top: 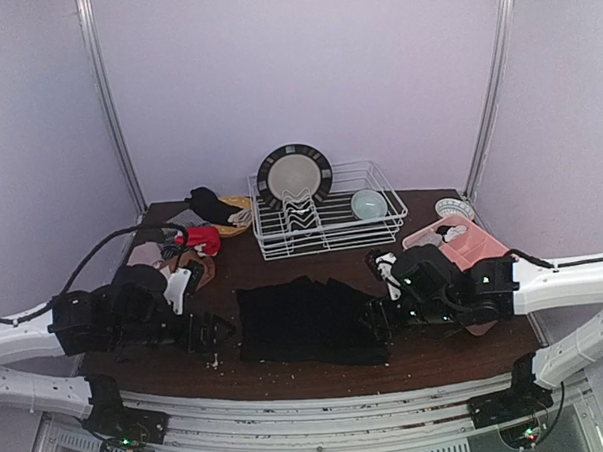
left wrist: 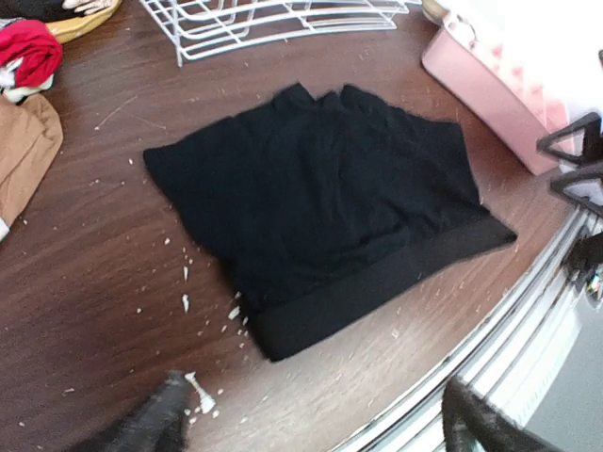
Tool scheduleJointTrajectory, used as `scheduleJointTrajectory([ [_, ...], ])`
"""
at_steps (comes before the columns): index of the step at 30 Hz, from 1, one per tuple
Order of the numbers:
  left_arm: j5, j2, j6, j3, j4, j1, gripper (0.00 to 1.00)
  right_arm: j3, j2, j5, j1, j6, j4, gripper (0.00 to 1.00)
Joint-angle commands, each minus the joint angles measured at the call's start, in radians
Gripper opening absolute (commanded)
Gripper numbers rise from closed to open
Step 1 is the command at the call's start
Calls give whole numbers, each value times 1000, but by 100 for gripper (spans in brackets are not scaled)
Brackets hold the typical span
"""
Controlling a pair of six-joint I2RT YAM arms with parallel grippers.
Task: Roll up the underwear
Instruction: Flatten out the underwear at the center of the board, then adjust the underwear at the center of the board.
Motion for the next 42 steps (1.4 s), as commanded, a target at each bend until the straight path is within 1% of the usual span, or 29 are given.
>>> scheduleJointTrajectory([
  [1,-13,182,66,58,163,59,76,53,147,133,-34,15,1,60],
  [2,17,273,82,106,197,77,65,62,187,147,-35,13,8,55],
  [3,29,365,99,152,223,81,51,70,222,149,-34,15,9,51],
  [4,39,460,110,197,232,81,40,70,251,143,-34,21,20,49],
  [5,55,541,121,238,240,81,32,62,272,137,-33,34,31,45],
  [7,52,681,114,288,262,81,23,34,292,136,-33,59,42,40],
  [10,65,828,91,303,318,83,17,-39,287,138,-33,97,50,37],
  [12,76,886,77,300,341,82,12,-79,277,140,-34,119,48,37],
  [15,83,927,47,260,387,81,2,-112,262,140,-37,134,33,39],
  [16,83,931,40,236,400,80,0,-115,261,141,-39,135,26,40],
  [19,87,922,16,177,424,74,0,-113,284,136,-68,128,7,41],
  [21,76,891,-7,128,434,53,0,-110,302,128,-92,114,6,39],
  [26,4,756,-109,29,404,-49,0,-94,338,117,-152,72,4,36],
  [29,-43,683,-178,-10,367,-113,0,-65,354,107,-201,43,-5,36],
  [31,-69,644,-213,-20,332,-137,0,-34,348,104,-219,21,-20,38],
  [32,-80,622,-222,-18,308,-147,9,-14,338,102,-220,13,-34,40],
  [33,-89,600,-224,-9,286,-154,23,6,322,93,-219,6,-47,42],
  [34,-96,577,-222,1,261,-160,46,20,301,80,-217,2,-60,45],
  [35,-106,548,-221,15,231,-165,60,35,279,72,-207,0,-69,48],
  [36,-115,520,-219,27,198,-168,69,46,256,68,-191,0,-80,49],
  [37,-123,486,-219,40,151,-169,75,60,237,72,-170,1,-88,51],
  [38,-133,452,-219,49,118,-170,79,77,224,83,-143,4,-104,52],
  [40,-157,361,-230,50,68,-169,86,114,218,103,-100,22,-136,53],
  [42,-196,285,-241,31,35,-167,93,129,222,90,-64,45,-123,52],
])
